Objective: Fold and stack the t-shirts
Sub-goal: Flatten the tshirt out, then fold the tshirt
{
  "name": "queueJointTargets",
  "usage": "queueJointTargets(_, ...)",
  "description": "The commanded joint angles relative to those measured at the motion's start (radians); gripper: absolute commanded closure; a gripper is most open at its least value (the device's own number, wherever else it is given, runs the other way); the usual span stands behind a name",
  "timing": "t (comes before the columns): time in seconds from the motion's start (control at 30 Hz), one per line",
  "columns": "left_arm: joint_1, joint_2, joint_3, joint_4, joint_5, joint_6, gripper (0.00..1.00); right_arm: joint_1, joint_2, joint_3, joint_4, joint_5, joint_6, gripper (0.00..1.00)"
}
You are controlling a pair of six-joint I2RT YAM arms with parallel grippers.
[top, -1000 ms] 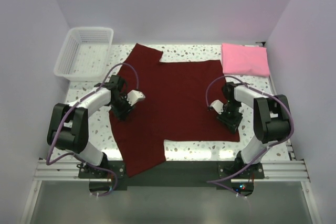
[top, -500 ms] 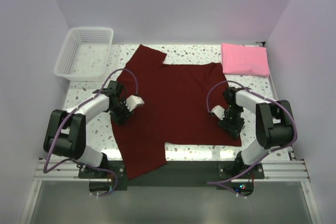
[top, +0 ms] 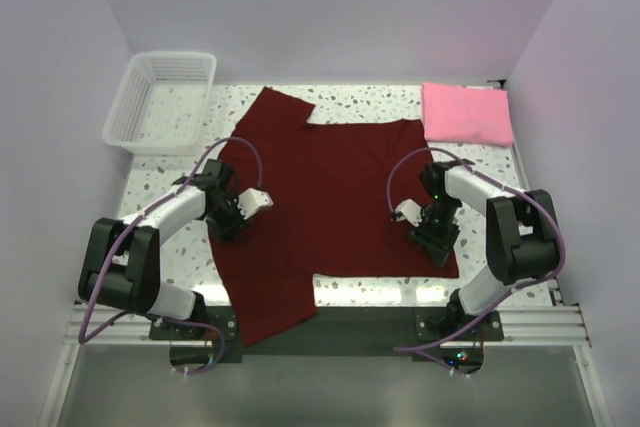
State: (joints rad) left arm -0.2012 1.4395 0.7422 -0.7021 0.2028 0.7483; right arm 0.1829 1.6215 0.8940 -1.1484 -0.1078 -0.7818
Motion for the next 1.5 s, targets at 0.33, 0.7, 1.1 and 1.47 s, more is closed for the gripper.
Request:
queueJointTargets(0.33,0.017,0.153,0.618,0.064,0.199,-0.164,0.49,-0.060,0.170,0.724,0.188,-0.116,0.246,0.45)
queueJointTargets(0.7,0.017,0.404,0.896,0.259,0.230,-0.397,0.48,-0.099,0.652,1.226,0.464,0.054,0.493,0.67)
queueJointTargets(1.1,0.017,0.446,0.873,0.311,0.204,-0.399,0.48,-0.117,0.833,1.312,0.586,0.168,0.497,0.69)
queueJointTargets(1.47,0.017,0.469,0.888,0.325,0.214,-0.418,0.48,-0.135,0.906,1.362,0.509,0.155,0.538,0.64)
